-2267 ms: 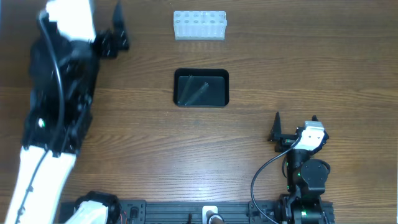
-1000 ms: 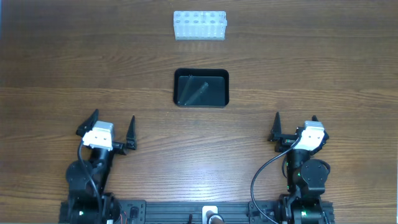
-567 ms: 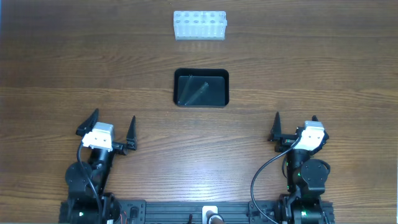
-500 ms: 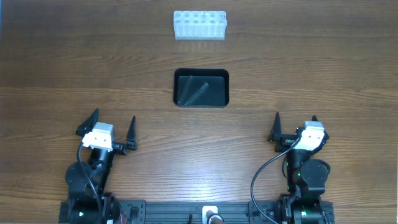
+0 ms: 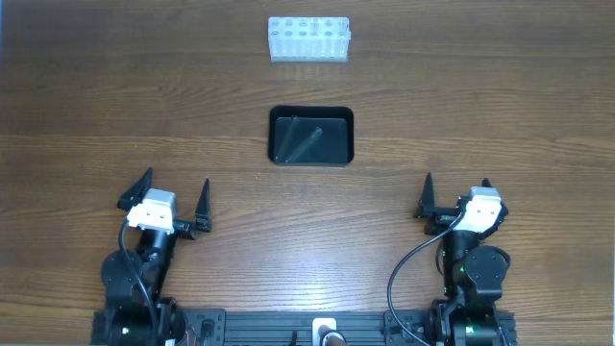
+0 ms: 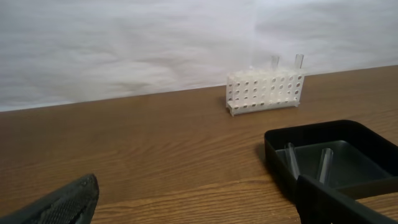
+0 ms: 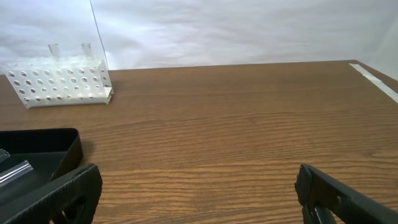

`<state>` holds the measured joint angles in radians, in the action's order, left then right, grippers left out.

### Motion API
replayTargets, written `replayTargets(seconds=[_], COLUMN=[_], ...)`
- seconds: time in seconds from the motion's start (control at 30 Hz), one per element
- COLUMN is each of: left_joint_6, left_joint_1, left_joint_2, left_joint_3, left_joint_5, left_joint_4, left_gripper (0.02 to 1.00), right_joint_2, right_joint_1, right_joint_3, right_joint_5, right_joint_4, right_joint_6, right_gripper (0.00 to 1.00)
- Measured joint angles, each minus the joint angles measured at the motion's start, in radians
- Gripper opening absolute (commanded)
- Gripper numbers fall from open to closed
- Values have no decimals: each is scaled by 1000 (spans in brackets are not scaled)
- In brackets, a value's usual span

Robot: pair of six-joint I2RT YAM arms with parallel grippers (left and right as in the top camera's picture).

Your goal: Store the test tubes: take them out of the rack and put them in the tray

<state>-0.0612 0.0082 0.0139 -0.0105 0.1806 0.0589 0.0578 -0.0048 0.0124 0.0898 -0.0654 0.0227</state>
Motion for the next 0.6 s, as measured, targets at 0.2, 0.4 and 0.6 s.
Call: replayTargets(seconds=[0.2,0.4,0.6], left_joint_6=[0,0,0], left_joint_1=[0,0,0], left_joint_2=[0,0,0], left_joint_3=[0,0,0], left_joint_5=[0,0,0], left_joint_4=[0,0,0], left_gripper=[1000,1000,998], right_joint_2=[0,0,0], right_joint_1=[0,0,0], right_joint_3=[0,0,0], right_joint_5=[0,0,0], right_joint_4=[0,6,11], right_joint_6=[-1,1,3], right_gripper=[991,993,993])
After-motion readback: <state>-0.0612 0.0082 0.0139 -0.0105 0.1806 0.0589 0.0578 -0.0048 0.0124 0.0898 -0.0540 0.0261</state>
